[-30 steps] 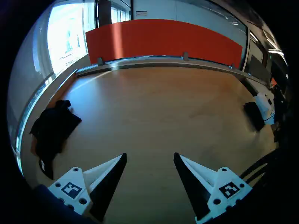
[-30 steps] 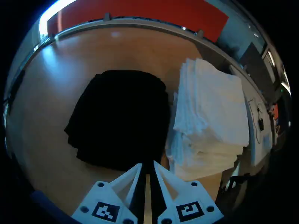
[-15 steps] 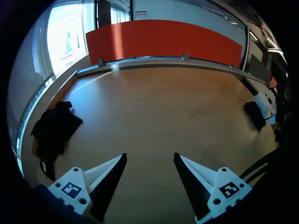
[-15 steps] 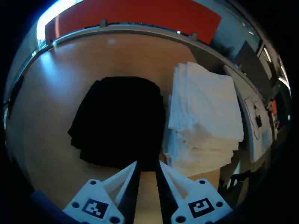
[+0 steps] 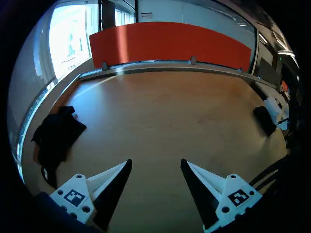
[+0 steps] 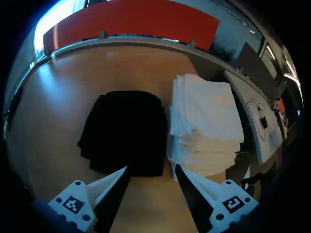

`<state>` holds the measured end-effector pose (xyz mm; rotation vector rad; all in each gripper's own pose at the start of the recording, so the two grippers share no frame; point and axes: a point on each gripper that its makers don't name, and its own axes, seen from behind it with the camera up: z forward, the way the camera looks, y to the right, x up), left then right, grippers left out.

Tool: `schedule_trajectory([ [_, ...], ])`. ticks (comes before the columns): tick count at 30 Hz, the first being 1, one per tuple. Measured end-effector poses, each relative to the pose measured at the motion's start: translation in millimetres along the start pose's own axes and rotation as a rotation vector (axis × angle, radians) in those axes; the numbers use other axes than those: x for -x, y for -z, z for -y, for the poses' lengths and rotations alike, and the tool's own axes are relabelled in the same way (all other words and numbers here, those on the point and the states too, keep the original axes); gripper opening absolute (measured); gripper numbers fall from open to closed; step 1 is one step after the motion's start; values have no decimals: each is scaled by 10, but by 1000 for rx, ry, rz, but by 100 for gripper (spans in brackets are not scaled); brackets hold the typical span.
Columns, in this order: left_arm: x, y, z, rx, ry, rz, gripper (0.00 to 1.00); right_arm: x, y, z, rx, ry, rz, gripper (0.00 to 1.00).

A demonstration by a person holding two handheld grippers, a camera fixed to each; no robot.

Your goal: Fold towel

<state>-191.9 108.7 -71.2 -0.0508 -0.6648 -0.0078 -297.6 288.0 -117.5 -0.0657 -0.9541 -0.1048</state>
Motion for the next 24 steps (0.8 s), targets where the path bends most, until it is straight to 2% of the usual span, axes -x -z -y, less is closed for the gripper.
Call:
schedule_trajectory([
  [6, -20, 6, 28, 3, 7, -8, 93, -36, 91, 108, -7, -4, -27, 93],
  [12, -45, 16, 47, 7, 12, -19, 93, -135, 204, 224, -13, -7, -74, 93],
  [24, -149, 12, 83, 18, 12, -55, 93, -560, 532, 624, -28, -32, -263, 93],
])
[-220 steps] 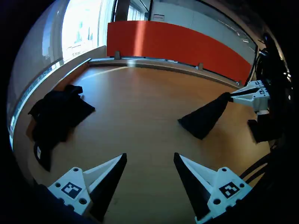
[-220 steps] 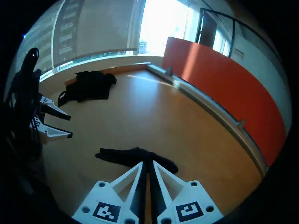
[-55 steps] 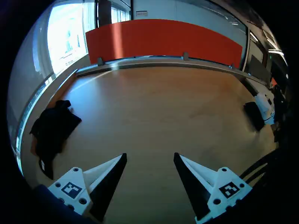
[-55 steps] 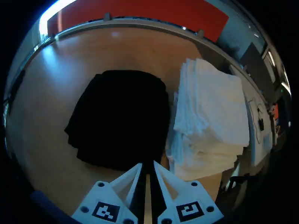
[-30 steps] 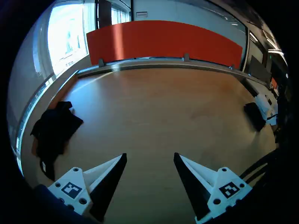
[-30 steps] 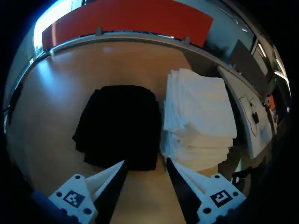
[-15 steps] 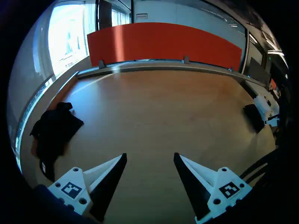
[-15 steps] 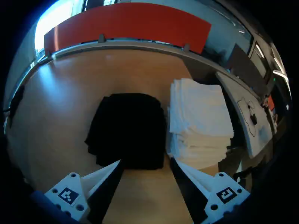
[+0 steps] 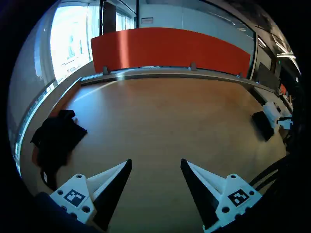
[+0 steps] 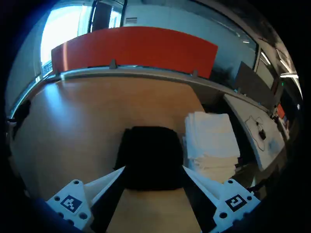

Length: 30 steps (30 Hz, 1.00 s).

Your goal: Fold towel

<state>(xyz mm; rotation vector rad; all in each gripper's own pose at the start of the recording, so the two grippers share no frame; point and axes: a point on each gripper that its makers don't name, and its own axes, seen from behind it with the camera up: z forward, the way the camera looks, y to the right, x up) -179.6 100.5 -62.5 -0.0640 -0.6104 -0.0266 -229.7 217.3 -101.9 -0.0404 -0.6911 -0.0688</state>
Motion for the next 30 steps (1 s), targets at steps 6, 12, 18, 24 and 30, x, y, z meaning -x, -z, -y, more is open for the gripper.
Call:
schedule_trajectory([
  [6, -100, -20, 25, 7, 4, -32, 93, -334, 72, 240, -9, -39, -118, 93],
  [12, -222, -37, 68, 9, 16, -69, 93, -638, 137, 420, -6, -53, -227, 93],
  [18, -361, -44, 82, 20, 22, -110, 93, -951, 227, 603, -7, -78, -326, 93],
  [24, -559, -33, 83, 34, 19, -170, 93, -1259, 331, 860, -38, -120, -405, 93],
  [30, -739, -15, 119, 33, 25, -225, 93, -1500, 402, 1094, -46, -123, -466, 93],
])
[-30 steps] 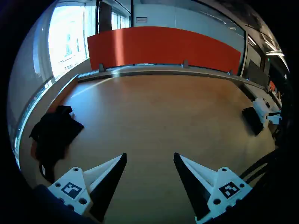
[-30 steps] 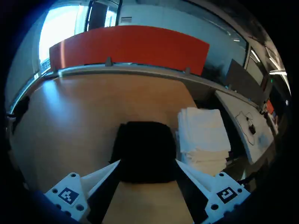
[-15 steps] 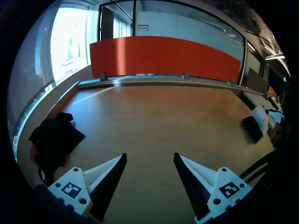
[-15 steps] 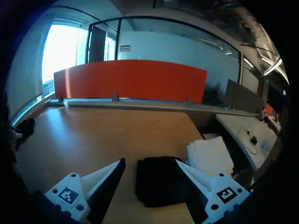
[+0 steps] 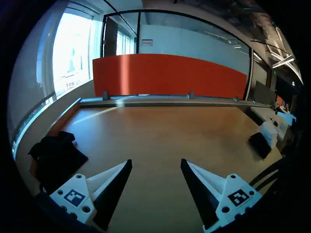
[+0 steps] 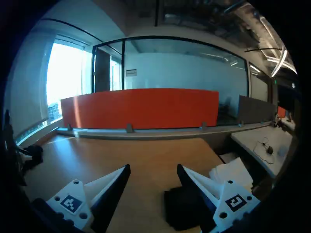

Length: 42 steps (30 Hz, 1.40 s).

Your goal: Fold towel

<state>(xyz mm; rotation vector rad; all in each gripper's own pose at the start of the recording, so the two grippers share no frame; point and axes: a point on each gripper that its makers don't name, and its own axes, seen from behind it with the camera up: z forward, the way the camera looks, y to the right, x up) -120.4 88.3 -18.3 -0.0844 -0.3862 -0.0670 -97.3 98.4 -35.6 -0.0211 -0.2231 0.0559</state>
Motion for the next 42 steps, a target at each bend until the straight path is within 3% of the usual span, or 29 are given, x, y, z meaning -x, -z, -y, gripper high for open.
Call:
schedule_trajectory([
  [12, -329, 16, 123, -22, 25, -104, 93, -403, -75, 594, -18, 12, -105, 93],
  [26, -621, 52, 263, -41, 35, -217, 93, -696, -138, 1224, -34, 45, -169, 94],
  [42, -922, 84, 391, -70, 24, -333, 93, -693, -122, 1444, -37, 20, -155, 93],
])
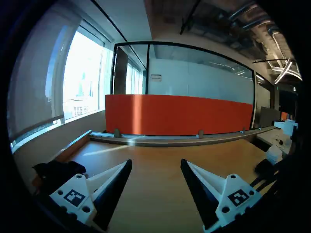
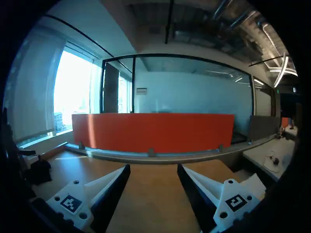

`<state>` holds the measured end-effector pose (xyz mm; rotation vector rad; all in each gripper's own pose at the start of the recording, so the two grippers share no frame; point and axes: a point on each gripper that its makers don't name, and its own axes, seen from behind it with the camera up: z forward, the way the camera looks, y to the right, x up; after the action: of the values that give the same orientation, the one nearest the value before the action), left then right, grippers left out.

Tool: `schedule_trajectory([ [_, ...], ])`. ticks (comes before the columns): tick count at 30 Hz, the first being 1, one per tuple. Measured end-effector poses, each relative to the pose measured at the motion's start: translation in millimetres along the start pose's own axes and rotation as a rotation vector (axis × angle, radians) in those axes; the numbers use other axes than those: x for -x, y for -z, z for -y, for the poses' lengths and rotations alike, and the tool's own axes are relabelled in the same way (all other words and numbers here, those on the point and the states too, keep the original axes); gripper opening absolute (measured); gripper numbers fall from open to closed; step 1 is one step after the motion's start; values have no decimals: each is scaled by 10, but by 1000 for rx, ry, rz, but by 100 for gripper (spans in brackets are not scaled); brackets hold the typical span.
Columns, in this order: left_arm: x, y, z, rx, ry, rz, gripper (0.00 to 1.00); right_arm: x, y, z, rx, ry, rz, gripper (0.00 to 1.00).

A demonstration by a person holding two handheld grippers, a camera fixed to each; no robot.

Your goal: Fold towel

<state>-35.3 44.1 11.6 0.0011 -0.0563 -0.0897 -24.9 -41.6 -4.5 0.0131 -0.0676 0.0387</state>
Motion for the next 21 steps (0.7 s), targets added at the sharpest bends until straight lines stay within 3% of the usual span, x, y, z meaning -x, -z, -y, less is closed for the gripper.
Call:
schedule_trajectory([
  [11, -22, -26, 117, -19, -31, -89, 93, -62, 83, -72, 9, -4, 2, 94],
  [21, 291, -16, 260, -28, -40, -127, 93, 29, 101, -68, 19, -4, -20, 94],
])
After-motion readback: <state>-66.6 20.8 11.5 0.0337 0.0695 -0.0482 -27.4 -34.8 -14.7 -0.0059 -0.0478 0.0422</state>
